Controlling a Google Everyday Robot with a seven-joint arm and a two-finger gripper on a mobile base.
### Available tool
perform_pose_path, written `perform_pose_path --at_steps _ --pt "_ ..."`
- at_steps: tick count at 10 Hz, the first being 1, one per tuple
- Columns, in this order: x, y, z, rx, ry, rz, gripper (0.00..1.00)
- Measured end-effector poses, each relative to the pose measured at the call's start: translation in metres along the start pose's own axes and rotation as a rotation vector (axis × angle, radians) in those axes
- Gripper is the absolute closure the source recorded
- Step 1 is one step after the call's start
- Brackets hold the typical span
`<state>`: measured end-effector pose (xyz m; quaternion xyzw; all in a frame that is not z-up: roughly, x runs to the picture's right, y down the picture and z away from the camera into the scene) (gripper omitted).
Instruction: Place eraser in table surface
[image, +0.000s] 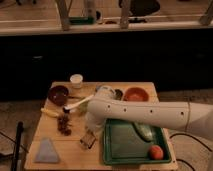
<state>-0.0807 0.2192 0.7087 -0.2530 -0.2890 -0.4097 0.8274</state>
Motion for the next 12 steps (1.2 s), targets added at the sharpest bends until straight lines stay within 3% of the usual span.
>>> perform_pose_path --at_steps 6,12 --pt "-0.021 -0.021 0.033 0.001 -0.058 -0.11 0.98" --pt "-0.029 -0.027 0.07 0.04 -0.122 -0.137 0.98"
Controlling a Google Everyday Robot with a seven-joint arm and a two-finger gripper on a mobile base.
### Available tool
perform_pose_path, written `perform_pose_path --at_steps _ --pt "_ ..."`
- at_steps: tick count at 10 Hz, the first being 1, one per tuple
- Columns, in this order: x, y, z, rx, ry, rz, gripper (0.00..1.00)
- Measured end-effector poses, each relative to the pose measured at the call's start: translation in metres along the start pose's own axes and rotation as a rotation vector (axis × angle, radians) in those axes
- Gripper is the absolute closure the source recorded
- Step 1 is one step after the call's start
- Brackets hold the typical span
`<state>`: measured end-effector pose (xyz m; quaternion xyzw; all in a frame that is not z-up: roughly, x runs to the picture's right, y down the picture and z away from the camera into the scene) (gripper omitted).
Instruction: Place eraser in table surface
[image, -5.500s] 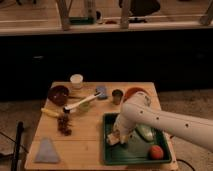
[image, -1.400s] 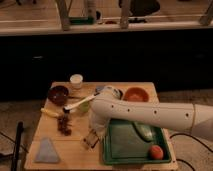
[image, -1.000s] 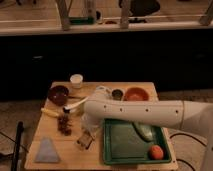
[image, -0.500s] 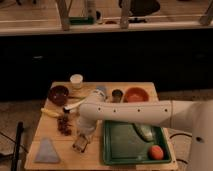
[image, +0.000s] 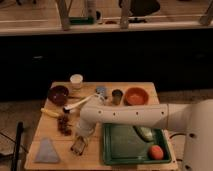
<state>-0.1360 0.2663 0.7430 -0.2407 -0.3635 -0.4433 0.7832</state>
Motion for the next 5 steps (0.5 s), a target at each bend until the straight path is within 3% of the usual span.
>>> perform_pose_path --at_steps 5 --pt "-0.002 -0.011 0.026 -0.008 -0.05 -0.017 0.98"
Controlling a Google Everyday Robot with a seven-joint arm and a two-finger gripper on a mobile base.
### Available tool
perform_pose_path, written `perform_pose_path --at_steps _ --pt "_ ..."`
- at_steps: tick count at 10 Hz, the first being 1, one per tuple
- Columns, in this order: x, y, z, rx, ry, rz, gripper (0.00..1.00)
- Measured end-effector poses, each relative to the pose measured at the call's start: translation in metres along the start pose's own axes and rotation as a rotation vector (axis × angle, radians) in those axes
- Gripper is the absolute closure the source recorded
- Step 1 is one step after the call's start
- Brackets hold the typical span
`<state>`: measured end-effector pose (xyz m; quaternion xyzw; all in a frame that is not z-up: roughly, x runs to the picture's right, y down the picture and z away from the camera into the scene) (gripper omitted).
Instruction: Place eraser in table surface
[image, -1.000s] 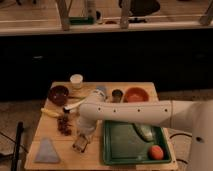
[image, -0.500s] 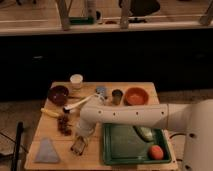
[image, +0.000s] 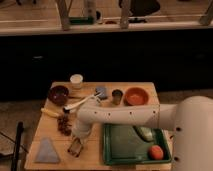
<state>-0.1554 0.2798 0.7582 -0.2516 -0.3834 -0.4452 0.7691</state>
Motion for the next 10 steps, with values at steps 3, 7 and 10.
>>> perform_pose_path --at_steps 3,7,10 --pt "0.0008 -0.0025 0.0044 -0.006 -0.016 0.003 0.89" --pt "0.0033 -0.0004 0.0022 0.0 -0.022 0.021 0.49" --pt "0.0052 0.0001 0.0002 0.008 -0.025 0.027 0.22"
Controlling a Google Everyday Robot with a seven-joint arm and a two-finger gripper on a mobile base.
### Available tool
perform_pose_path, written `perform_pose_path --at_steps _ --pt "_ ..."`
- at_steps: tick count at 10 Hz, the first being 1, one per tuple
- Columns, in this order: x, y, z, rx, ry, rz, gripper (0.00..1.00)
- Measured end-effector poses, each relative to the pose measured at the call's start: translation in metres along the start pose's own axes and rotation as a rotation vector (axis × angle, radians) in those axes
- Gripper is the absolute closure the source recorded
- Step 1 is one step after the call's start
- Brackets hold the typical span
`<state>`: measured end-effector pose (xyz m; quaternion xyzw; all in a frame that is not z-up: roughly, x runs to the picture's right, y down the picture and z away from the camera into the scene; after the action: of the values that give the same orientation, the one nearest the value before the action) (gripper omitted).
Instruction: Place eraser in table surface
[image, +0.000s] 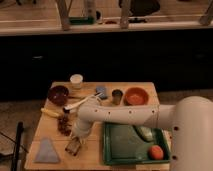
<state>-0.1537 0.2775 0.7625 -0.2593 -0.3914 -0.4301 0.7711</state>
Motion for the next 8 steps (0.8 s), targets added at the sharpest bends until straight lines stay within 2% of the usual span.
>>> perform_pose_path --at_steps 8 --pt "0.012 -0.007 -0.009 -0.011 0.006 0.007 0.2"
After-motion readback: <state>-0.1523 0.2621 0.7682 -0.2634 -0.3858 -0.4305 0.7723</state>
